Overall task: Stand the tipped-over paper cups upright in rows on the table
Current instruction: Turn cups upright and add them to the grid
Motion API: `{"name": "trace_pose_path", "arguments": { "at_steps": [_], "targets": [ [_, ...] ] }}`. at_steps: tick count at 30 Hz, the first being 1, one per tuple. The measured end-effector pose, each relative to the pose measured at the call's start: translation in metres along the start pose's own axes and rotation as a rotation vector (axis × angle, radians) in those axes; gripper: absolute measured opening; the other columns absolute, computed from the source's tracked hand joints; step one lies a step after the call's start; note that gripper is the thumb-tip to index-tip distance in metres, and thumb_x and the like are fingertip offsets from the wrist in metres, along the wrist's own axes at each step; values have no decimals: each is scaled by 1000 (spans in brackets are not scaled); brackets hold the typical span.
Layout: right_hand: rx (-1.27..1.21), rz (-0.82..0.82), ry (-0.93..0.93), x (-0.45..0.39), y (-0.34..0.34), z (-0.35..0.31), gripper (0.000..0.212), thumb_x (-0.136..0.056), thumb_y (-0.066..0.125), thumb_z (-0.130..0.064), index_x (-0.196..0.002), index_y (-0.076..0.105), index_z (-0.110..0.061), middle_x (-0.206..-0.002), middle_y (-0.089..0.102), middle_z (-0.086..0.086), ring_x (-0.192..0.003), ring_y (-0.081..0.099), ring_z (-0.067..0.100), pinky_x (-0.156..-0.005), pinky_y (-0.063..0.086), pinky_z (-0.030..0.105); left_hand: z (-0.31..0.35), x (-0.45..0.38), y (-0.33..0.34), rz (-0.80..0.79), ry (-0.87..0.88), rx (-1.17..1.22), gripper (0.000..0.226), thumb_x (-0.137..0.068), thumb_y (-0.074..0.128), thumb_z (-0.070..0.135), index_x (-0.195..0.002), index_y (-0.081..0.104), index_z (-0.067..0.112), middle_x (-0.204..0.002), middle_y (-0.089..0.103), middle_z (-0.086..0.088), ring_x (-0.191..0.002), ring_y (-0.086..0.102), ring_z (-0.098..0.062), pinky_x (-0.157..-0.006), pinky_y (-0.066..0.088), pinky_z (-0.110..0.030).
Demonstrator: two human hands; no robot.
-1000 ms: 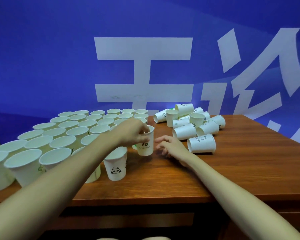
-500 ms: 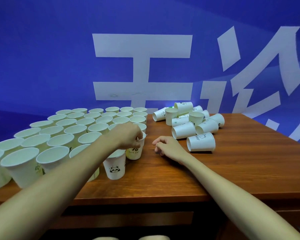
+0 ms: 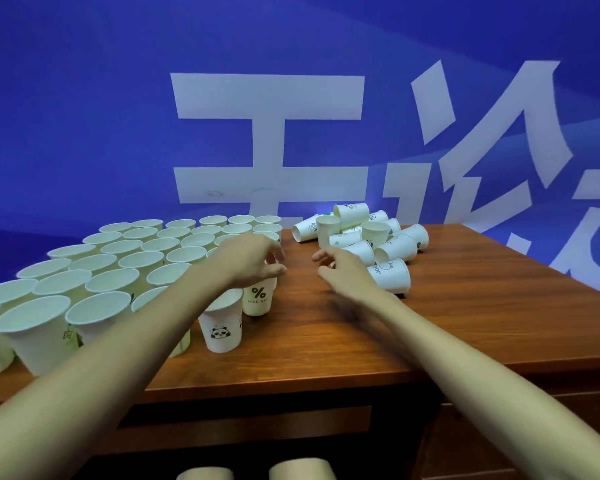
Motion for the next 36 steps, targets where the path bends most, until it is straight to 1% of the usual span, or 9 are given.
{"name": "trace_pose_path", "arguments": {
  "at_steps": [4,8,16,22,26,29,32,34,36],
  "targets": [
    [434,62,-57,-4,-24,6,37,-82,58,-21,-117,63,-31,-117,61,-4,-116,47,23,-97,34,38,14,-1,1,23,43,3,28,-92,59,41,-115,65,28,-112,67,11,-86,54,-1,-61,37,-17],
    [722,-84,15,-4,-29,31,53,-82,57,-20,-134,51,-32,-133,50,1,-128,36,26,-98,26,42,22,-3,3,47,66,7,25,-90,61,42,-110,68,29,-109,70,11,-93,61,-6,-72,44,-23],
    [915,-135,-8,2,-24,51,35,-94,46,-18,-126,54,-30,-126,53,3,-125,37,28,-95,26,44,26,-5,13,21,64,16,25,-90,61,43,-110,69,29,-109,69,11,-95,62,-7,-80,53,-30],
    [874,-54,-147,6,-21,23,41,-92,50,-27,-133,50,-30,-129,52,1,-122,41,27,-98,25,42,26,-2,15,17,56,6,25,-89,62,44,-109,68,31,-109,69,12,-94,61,-7,-75,49,-26],
    [640,55,-115,1,-25,1,54,-81,60,-33,-134,50,-30,-128,55,-1,-120,46,25,-94,28,40,25,1,16,8,40,-6,28,-88,62,45,-112,66,31,-109,68,12,-95,62,-8,-72,47,-26],
    [199,192,41,1,-40,-9,44,-84,63,-32,-127,56,-24,-115,60,-3,-107,55,20,-77,34,28,21,3,16,11,4,-9,32,-88,63,45,-115,64,29,-108,68,12,-98,62,-11,-75,48,-28],
    [-346,156,260,1,-40,-3,25,-91,57,-28,-113,58,-18,-100,56,0,-82,55,16,-55,43,15,14,3,16,31,-44,9,36,-86,64,47,-117,62,28,-107,69,11,-100,62,-13,-79,50,-31],
    [-677,92,371,2,-28,1,13,-93,52,-24,-97,60,-15,-97,55,6,-83,54,20,-64,48,25,11,2,16,49,-73,25,38,-85,65,49,-117,63,27,-107,69,10,-99,62,-14,-77,51,-31],
    [-888,33,430,2,-14,6,10,-95,50,-23,-93,57,-17,-97,56,9,-89,54,24,-69,49,33,10,2,16,78,-96,56,38,-84,65,51,-114,66,27,-106,70,7,-96,62,-14,-78,53,-32]
  ]
}}
Point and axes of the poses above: each hand's wrist, its own x-axis away from the middle knuckle, its own y-axis out of the palm, z = x × y, the point moved 6 cm from there along -x, towards the middle knuckle
